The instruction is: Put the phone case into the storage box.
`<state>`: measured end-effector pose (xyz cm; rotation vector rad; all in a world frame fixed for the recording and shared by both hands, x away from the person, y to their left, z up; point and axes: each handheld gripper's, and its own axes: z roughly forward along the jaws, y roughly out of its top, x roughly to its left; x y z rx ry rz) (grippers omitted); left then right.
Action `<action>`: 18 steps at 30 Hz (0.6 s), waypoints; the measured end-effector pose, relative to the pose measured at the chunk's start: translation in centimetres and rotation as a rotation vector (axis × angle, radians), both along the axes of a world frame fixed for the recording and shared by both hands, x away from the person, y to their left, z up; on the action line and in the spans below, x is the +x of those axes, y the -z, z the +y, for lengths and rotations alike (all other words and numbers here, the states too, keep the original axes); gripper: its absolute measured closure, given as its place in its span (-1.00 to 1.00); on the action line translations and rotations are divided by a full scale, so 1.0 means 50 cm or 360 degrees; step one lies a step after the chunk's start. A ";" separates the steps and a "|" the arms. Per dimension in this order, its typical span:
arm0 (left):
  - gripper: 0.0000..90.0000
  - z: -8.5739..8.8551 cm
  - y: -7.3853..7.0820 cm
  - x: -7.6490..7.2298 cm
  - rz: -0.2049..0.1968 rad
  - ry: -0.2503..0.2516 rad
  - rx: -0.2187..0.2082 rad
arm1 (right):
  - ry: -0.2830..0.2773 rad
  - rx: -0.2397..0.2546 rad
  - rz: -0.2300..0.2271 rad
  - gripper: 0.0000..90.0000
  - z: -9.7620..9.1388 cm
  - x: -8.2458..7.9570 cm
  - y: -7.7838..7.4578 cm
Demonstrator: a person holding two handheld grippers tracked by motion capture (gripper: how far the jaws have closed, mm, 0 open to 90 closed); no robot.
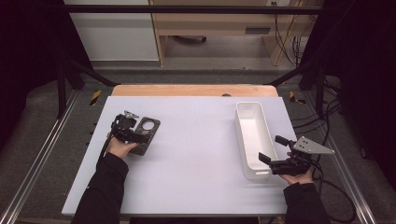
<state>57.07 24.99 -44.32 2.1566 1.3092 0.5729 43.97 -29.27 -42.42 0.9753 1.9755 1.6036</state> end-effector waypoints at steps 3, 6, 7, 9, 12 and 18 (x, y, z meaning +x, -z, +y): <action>-1.00 -0.001 0.006 0.009 0.0023 -0.0006 0.0013 | 0.0000 0.0001 0.0000 -0.99 0.000 0.000 0.000; -1.00 -0.001 0.015 0.016 0.0045 -0.0010 0.0025 | 0.0000 -0.0002 -0.0002 -0.99 0.000 0.001 0.000; -1.00 -0.001 0.018 0.018 0.0057 -0.0012 0.0023 | 0.0000 -0.0002 -0.0002 -0.99 0.000 0.001 0.000; -1.00 0.000 0.024 0.022 0.0072 -0.0015 0.0026 | 0.0000 -0.0002 -0.0002 -0.99 0.000 0.001 0.000; -1.00 0.000 0.031 0.024 0.0090 -0.0016 0.0025 | 0.0001 -0.0002 0.0001 -0.99 0.000 0.000 0.000; -1.00 -0.009 0.040 0.026 0.0103 -0.0012 0.0026 | 0.0000 -0.0001 0.0001 -0.99 0.000 0.000 0.000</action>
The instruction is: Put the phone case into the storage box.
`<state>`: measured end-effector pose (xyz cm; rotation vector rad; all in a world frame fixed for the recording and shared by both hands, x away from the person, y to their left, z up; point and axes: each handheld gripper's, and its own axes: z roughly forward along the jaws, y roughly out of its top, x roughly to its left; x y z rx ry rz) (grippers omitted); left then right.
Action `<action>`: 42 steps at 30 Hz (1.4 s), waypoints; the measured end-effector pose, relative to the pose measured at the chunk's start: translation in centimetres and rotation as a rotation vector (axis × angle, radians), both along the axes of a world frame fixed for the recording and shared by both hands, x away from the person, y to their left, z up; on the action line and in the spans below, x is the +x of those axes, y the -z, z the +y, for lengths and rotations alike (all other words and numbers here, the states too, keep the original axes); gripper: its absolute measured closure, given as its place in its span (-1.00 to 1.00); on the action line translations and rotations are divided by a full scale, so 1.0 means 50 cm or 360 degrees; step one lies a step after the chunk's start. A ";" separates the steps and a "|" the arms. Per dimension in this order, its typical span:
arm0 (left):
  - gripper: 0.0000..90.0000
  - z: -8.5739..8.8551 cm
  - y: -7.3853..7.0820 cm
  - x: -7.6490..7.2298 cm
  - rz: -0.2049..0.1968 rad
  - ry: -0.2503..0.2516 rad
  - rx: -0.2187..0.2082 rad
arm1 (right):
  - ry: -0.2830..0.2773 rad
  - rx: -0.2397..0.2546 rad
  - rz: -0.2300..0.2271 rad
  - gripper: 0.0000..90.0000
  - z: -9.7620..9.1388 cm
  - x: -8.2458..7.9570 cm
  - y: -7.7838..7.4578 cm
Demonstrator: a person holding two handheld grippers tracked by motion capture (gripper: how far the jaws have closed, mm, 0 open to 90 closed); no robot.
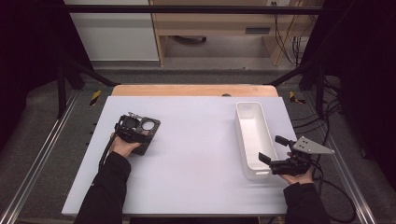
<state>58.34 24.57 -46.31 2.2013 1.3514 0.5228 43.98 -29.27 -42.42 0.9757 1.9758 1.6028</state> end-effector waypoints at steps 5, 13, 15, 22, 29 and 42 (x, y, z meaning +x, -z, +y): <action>-1.00 -0.003 0.009 -0.003 0.0000 -0.0010 -0.0010 | 0.0003 0.0003 0.0000 -0.99 -0.001 0.000 -0.001; -0.98 -0.002 0.020 -0.009 -0.0007 -0.0017 -0.0020 | 0.0001 0.0003 0.0001 -0.99 -0.001 0.000 -0.001; -0.96 -0.003 0.022 -0.011 -0.0010 -0.0015 -0.0024 | 0.0001 0.0002 0.0002 -0.99 -0.001 0.000 0.000; -0.84 0.000 0.024 -0.014 0.0000 -0.0020 -0.0074 | 0.0000 0.0003 0.0001 -0.99 -0.001 0.000 -0.001; -0.79 -0.003 0.022 -0.015 0.0009 -0.0043 -0.0073 | 0.0001 0.0005 0.0000 -0.99 -0.001 0.000 -0.001; -0.75 -0.004 0.020 -0.018 0.0009 -0.0054 -0.0078 | -0.0003 0.0005 0.0002 -0.99 0.000 0.000 -0.001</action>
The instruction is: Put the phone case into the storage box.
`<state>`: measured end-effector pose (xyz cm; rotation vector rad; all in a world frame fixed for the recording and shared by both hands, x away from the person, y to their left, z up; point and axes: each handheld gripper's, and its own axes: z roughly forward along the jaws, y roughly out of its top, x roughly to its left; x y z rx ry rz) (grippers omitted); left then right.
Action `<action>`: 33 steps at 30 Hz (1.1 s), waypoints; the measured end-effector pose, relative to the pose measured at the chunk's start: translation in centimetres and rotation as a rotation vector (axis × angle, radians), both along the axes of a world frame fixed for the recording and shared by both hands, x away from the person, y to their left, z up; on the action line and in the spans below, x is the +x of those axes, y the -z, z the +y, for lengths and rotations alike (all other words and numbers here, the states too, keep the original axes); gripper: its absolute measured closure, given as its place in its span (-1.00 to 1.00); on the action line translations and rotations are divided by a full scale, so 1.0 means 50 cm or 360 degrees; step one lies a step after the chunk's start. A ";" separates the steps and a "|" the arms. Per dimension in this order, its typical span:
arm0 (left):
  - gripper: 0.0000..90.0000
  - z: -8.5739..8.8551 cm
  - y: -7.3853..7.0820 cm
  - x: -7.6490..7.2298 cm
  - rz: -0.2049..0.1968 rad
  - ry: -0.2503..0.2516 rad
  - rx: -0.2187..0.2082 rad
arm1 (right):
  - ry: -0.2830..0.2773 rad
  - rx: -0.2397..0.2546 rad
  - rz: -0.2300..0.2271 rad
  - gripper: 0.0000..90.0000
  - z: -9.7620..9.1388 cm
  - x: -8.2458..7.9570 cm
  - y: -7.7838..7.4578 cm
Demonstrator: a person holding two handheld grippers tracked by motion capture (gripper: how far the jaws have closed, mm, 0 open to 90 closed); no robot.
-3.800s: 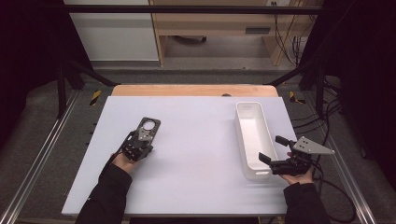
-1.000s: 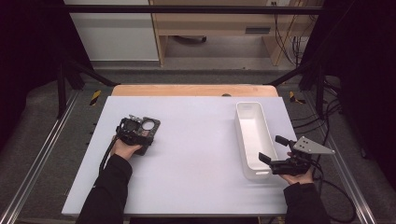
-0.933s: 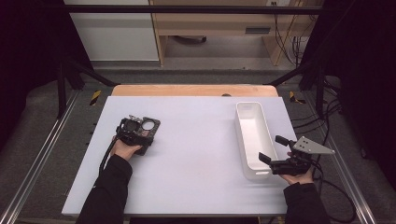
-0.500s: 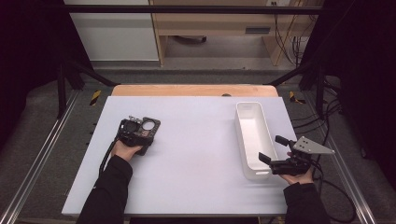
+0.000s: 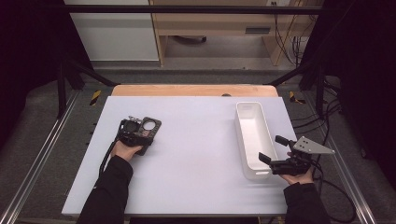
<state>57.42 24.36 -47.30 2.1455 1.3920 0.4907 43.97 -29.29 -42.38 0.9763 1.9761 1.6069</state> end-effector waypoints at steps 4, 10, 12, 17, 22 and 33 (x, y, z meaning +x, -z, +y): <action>-0.74 -0.003 -0.002 -0.002 -0.0009 0.0028 -0.0005 | -0.0001 -0.0001 0.0000 -0.99 0.000 0.000 0.000; -0.74 -0.004 -0.010 -0.007 -0.0032 0.0041 -0.0018 | -0.0004 -0.0001 -0.0001 -0.99 0.000 0.000 0.000; -0.74 -0.003 -0.014 -0.010 -0.0038 0.0052 -0.0028 | -0.0002 0.0002 -0.0003 -0.99 0.000 0.000 0.000; -0.74 -0.004 -0.031 -0.026 -0.0080 0.0099 -0.0066 | -0.0009 0.0002 0.0000 -0.99 0.000 0.000 -0.001; -0.74 -0.001 -0.045 -0.043 -0.0101 0.0148 -0.0111 | -0.0019 0.0000 -0.0005 -0.99 0.001 -0.001 -0.003; -0.74 -0.011 -0.074 -0.081 -0.0160 0.0258 -0.0192 | -0.0056 -0.0024 -0.0010 -0.99 0.006 -0.002 -0.008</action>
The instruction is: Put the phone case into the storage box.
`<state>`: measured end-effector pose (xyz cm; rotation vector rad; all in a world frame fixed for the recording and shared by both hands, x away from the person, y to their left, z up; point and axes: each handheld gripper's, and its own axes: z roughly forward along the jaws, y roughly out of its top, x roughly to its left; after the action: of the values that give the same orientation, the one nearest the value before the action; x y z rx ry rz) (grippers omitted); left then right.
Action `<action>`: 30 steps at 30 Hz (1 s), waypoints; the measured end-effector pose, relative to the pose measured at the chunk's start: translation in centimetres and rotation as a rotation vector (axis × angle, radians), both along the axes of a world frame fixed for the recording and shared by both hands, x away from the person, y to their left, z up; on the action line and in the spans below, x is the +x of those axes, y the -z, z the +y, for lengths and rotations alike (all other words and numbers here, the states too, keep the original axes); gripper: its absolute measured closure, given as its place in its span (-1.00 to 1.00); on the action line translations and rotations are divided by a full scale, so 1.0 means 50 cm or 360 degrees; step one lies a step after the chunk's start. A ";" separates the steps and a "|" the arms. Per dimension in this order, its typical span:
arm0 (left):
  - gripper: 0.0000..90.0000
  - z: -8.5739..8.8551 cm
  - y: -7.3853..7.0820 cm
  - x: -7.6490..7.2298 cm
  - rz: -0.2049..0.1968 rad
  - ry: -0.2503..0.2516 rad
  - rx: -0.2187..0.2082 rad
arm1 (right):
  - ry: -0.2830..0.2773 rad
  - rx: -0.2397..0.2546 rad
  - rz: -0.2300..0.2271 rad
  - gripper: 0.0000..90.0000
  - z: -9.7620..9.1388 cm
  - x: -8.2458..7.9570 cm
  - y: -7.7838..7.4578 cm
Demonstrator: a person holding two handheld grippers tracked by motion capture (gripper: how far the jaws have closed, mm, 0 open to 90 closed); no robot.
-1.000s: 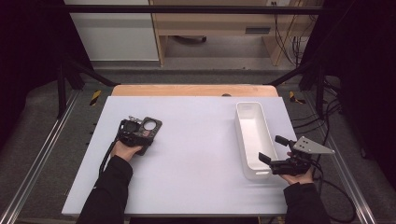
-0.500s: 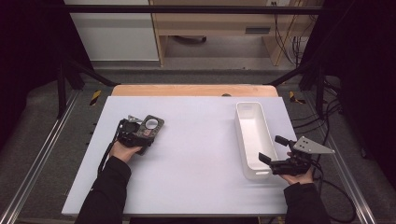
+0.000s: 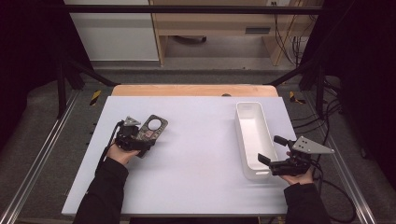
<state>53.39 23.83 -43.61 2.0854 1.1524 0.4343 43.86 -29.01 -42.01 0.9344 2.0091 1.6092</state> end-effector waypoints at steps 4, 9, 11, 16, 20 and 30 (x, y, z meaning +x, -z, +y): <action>-0.74 -0.009 -0.009 -0.014 -0.0032 0.0040 -0.0010 | -0.0025 -0.0017 -0.0009 -0.99 0.007 -0.001 -0.005; -0.74 -0.021 -0.017 -0.032 -0.0055 0.0087 -0.0020 | -0.0067 -0.0048 -0.0012 -0.99 0.014 -0.003 -0.010; -0.74 -0.023 -0.021 -0.038 -0.0066 0.0105 -0.0025 | -0.0085 -0.0057 -0.0013 -0.99 0.017 -0.003 -0.011; -0.74 -0.033 -0.030 -0.056 -0.0073 0.0171 -0.0055 | -0.0143 -0.0078 -0.0001 -0.98 0.027 -0.005 -0.016; -0.74 -0.041 -0.034 -0.065 -0.0080 0.0207 -0.0065 | -0.0186 -0.0124 0.0011 -0.97 0.038 -0.006 -0.019; -0.74 -0.065 -0.042 -0.094 -0.0086 0.0332 -0.0072 | -0.0246 -0.0178 0.0000 -0.99 0.064 -0.015 -0.036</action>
<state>48.67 20.58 -41.50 2.1144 0.8942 0.3596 43.11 -25.80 -40.23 0.7541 2.1936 1.5552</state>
